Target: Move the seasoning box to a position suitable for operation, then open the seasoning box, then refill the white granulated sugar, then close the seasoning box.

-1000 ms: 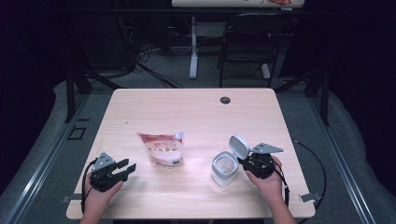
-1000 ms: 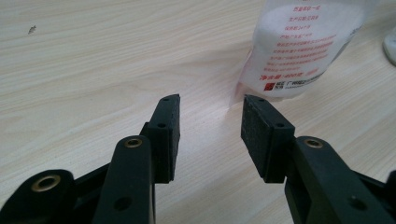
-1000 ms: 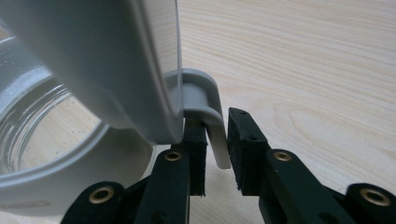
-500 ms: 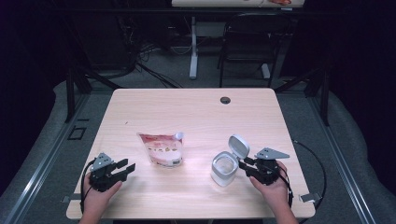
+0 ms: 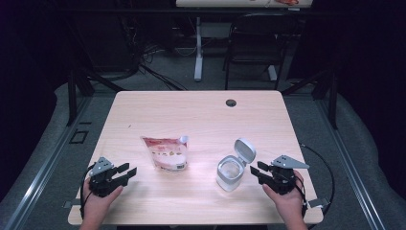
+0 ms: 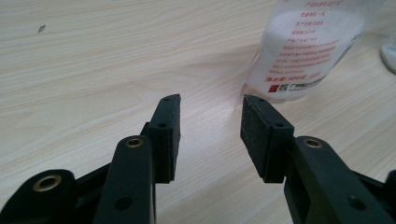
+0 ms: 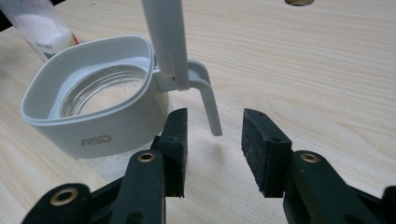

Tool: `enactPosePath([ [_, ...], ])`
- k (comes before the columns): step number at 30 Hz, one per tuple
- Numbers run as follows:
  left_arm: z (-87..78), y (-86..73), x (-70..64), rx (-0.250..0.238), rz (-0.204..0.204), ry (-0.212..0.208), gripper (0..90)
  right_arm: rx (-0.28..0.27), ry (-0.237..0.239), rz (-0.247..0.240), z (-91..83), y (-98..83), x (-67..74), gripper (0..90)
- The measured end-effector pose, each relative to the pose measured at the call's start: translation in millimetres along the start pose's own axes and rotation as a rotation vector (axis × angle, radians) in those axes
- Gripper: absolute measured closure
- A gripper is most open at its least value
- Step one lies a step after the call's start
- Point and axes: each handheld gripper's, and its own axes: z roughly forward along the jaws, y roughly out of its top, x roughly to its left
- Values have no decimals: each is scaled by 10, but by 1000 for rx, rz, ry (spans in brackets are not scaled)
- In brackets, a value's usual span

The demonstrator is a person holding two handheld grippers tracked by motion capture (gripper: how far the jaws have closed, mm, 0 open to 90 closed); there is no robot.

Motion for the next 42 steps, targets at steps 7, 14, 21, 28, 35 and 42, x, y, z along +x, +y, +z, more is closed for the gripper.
enactPosePath([
  [7,7,6,-2,-3,0,-1,582,7,-4,0,-10,-25,12,593],
  [14,6,9,-1,-7,-6,2,581,-4,-2,1,-44,-24,20,580],
  [21,-10,13,-23,-7,3,2,580,-18,-2,-2,-134,-45,52,572],
  [28,-18,25,-42,-10,9,-1,584,-29,10,-4,-230,-32,101,574],
  [35,-29,49,-69,-18,10,-9,583,-59,15,-21,-316,-19,193,585],
  [42,8,66,-125,-21,24,-16,583,-67,52,-50,-359,1,322,574],
])
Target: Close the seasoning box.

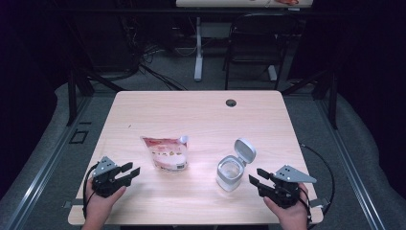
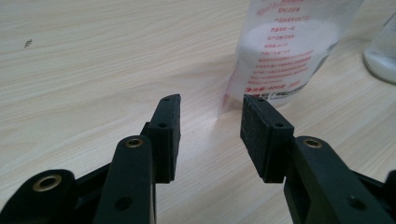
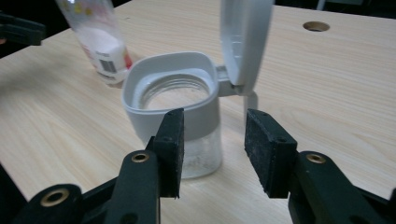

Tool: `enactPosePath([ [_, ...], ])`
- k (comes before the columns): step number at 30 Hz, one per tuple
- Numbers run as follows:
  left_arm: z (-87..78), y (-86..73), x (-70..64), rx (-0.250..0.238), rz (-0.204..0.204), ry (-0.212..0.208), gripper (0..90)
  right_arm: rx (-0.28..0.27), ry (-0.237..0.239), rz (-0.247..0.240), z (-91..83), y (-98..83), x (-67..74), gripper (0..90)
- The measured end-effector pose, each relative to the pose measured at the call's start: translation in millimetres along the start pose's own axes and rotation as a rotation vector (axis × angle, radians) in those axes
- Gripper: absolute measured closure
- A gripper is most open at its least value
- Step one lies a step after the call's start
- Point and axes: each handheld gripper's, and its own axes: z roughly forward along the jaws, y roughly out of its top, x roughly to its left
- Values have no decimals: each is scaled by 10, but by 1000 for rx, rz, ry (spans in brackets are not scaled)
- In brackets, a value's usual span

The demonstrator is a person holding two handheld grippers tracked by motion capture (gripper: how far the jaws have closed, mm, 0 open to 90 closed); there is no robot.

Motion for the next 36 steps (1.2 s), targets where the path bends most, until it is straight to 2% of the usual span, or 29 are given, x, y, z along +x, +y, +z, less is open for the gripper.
enactPosePath([
  [3,7,2,-9,1,-1,-2,583,-9,13,7,-9,24,52,564],
  [9,28,9,-35,11,6,-17,584,-32,44,-14,-33,137,187,538],
  [12,43,25,-41,14,5,-25,582,-27,74,-49,-12,252,258,519],
  [14,42,33,-42,21,7,-28,584,-23,76,-62,8,279,273,512],
  [17,50,80,-68,9,5,-36,599,13,78,-90,95,387,324,480],
  [22,66,196,-98,-10,-7,-36,598,14,79,-146,207,521,384,466],
  [26,82,266,-91,-24,-26,-33,574,43,105,-173,311,611,432,508],
  [27,107,337,-64,-6,-41,-57,569,48,112,-179,327,625,441,522],
  [28,107,337,-64,-6,-41,-57,560,48,112,-179,327,625,441,522],
  [29,121,367,-51,5,-50,-75,560,54,121,-184,354,652,456,532],
  [30,152,406,-39,13,-66,-106,555,63,136,-195,391,699,483,556],
  [31,170,434,-40,19,-66,-118,555,63,136,-195,391,699,483,556],
  [34,224,505,-70,21,-28,-122,583,69,136,-223,436,805,532,602],
  [36,234,512,-82,17,-27,-122,584,71,132,-227,444,825,538,612],
])
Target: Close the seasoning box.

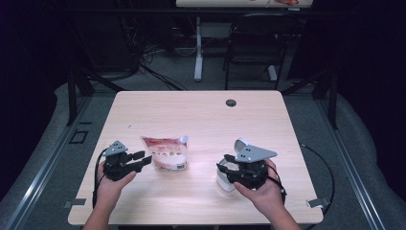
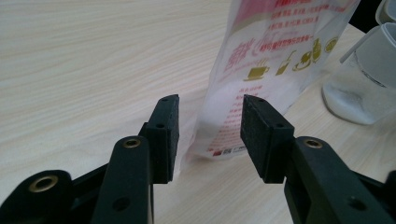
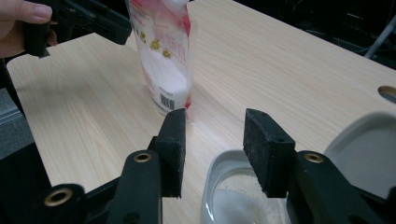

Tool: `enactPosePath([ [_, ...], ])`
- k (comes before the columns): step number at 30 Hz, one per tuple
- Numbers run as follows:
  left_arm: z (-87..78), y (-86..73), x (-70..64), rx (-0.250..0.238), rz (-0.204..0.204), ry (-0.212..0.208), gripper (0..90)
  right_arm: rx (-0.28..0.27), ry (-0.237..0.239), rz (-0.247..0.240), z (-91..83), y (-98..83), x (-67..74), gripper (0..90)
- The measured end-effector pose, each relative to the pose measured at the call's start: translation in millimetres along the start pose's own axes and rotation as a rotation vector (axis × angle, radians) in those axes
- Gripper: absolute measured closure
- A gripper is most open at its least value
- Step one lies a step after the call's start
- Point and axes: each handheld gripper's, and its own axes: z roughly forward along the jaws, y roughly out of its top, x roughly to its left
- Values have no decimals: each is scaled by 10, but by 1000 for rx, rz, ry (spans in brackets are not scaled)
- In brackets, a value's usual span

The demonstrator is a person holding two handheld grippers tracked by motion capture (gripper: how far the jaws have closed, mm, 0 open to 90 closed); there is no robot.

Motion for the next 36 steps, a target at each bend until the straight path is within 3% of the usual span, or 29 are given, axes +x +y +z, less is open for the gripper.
enactPosePath([
  [10,-34,-55,3,-12,38,-32,627,30,45,-26,181,341,-28,671],
  [22,-77,-41,-18,-3,69,-48,654,36,101,-83,418,794,90,718],
  [36,-100,-30,-7,-13,72,-34,651,40,139,-115,689,1021,189,691],
])
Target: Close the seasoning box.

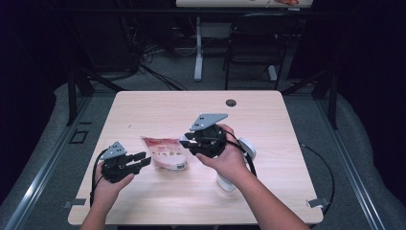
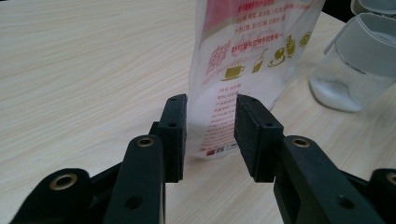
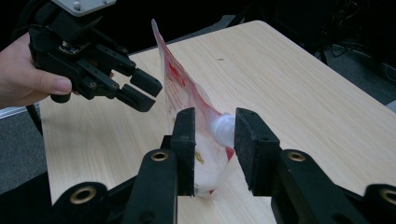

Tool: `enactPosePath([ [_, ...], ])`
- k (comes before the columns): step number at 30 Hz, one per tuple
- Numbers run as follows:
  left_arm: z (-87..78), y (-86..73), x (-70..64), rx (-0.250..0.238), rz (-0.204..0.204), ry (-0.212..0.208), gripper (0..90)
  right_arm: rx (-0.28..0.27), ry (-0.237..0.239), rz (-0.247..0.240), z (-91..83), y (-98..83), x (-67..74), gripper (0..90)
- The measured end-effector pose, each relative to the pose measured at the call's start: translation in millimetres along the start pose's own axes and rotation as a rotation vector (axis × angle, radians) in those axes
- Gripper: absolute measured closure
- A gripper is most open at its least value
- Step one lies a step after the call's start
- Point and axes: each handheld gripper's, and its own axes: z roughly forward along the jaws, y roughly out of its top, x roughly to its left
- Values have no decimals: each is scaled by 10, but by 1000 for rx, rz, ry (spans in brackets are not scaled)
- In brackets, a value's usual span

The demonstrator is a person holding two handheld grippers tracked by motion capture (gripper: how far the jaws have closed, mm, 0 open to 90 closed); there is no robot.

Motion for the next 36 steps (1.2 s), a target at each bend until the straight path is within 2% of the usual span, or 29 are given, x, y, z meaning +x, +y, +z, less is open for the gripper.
enactPosePath([
  [9,-46,5,-1,-18,-5,-5,649,-7,-6,-18,160,101,93,678],
  [19,-21,9,12,-14,-2,-2,643,7,4,-14,289,133,65,671],
  [26,-44,8,18,-15,-3,-5,639,23,30,15,396,122,0,674],
  [36,-98,5,42,-32,-15,-2,639,50,34,0,488,138,27,718],
])
